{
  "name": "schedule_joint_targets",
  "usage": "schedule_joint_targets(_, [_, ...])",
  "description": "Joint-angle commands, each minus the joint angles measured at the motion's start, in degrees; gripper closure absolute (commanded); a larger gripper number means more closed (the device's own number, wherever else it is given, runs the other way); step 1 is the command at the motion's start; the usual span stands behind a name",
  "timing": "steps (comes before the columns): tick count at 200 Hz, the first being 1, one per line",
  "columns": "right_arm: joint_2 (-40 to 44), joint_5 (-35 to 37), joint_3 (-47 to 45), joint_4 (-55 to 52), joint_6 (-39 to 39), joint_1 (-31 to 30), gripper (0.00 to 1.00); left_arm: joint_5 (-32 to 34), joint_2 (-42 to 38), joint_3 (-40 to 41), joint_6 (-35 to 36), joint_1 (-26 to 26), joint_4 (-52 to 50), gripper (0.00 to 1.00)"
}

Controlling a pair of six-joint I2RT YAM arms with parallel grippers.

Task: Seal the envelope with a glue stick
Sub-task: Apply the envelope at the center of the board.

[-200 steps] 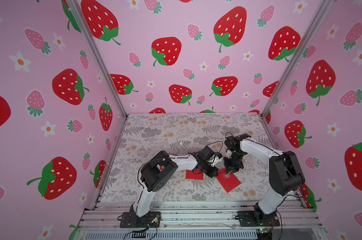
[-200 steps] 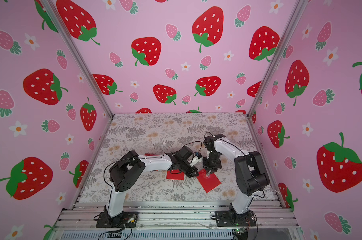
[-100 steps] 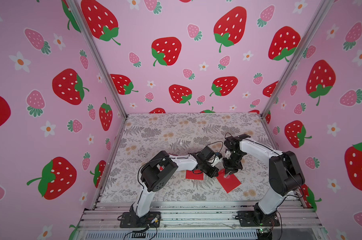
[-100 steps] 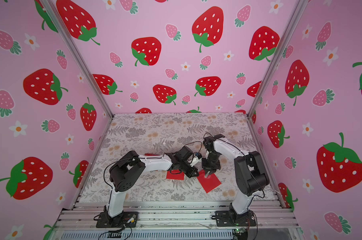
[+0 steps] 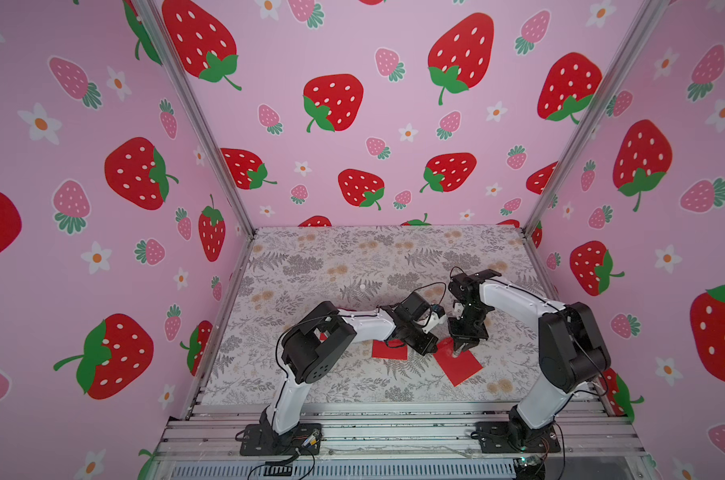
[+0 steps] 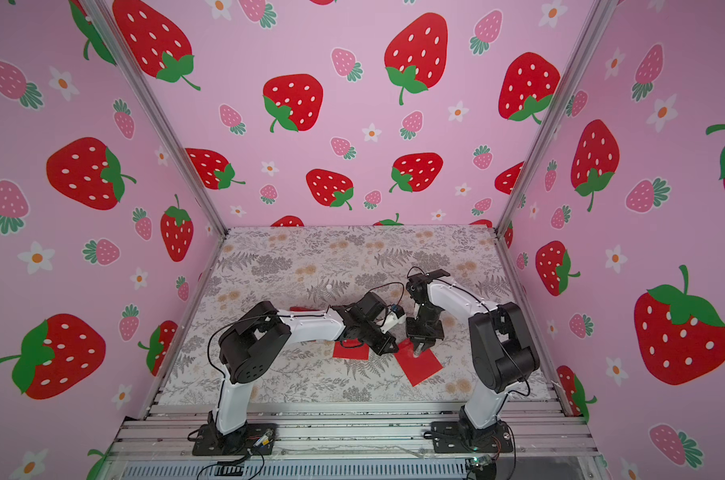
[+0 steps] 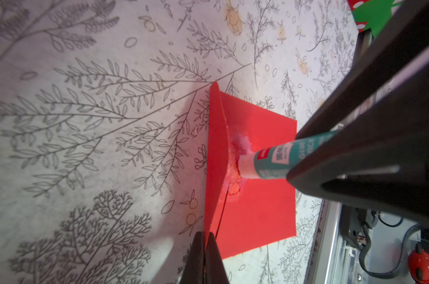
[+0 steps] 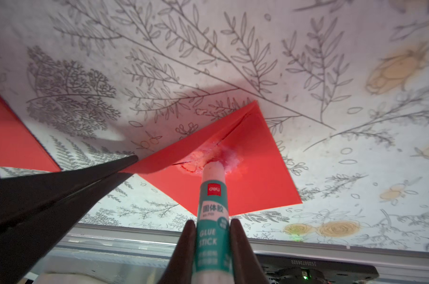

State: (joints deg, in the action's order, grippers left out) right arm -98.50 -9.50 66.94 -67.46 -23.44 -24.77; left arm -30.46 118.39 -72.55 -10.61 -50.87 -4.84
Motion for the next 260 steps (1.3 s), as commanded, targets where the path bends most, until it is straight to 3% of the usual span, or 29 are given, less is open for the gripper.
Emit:
schedule_joint_targets(1, [0.69, -2.35, -1.54, 3.56, -1.26, -0.12, 1.00, -1.06, 0.18, 0.53, 0.14, -0.23, 0.39, 1.00])
schedule_joint_targets(15, [0.98, -7.01, -3.08, 5.64, -1.08, 0.43, 1.00, -1.09, 0.35, 0.42, 0.17, -0.26, 0.36, 1.00])
schedule_joint_targets(36, [1.47, -7.85, -3.78, 6.27, -1.65, 0.44, 1.00, -1.18, 0.52, 0.22, 0.23, -0.23, 0.20, 1.00])
schedule_joint_targets(47, [1.83, -4.09, -3.45, 5.20, -2.10, 0.37, 1.00, -1.18, 0.44, 0.24, 0.22, -0.28, 0.23, 1.00])
schedule_joint_targets(78, [1.04, 15.18, -1.99, -1.48, -3.68, 0.08, 1.00, -1.31, 0.53, 0.05, 0.24, -0.24, 0.01, 1.00])
schedule_joint_targets(97, [0.86, 19.47, -2.46, -1.75, -4.83, 0.08, 1.00, -1.36, 0.64, -0.04, 0.30, -0.19, -0.01, 1.00])
schedule_joint_targets(128, [0.48, 18.24, -2.77, -0.13, -5.17, -0.43, 1.00, -1.27, 0.53, -0.04, 0.25, -0.24, -0.17, 1.00])
schedule_joint_targets(157, [2.93, 3.11, -4.01, 6.30, -4.47, -0.51, 1.00, -1.31, 0.70, -0.13, 0.18, -0.27, -0.17, 1.00])
schedule_joint_targets(171, [4.84, -0.58, -4.78, 9.83, -5.79, -0.61, 1.00, -1.45, 0.70, -0.22, 0.26, -0.22, -0.22, 1.00])
schedule_joint_targets(260, [12.16, 18.23, -8.29, 9.63, -10.16, -4.81, 1.00, -2.32, 0.61, 0.05, -0.92, 0.16, 0.18, 1.00])
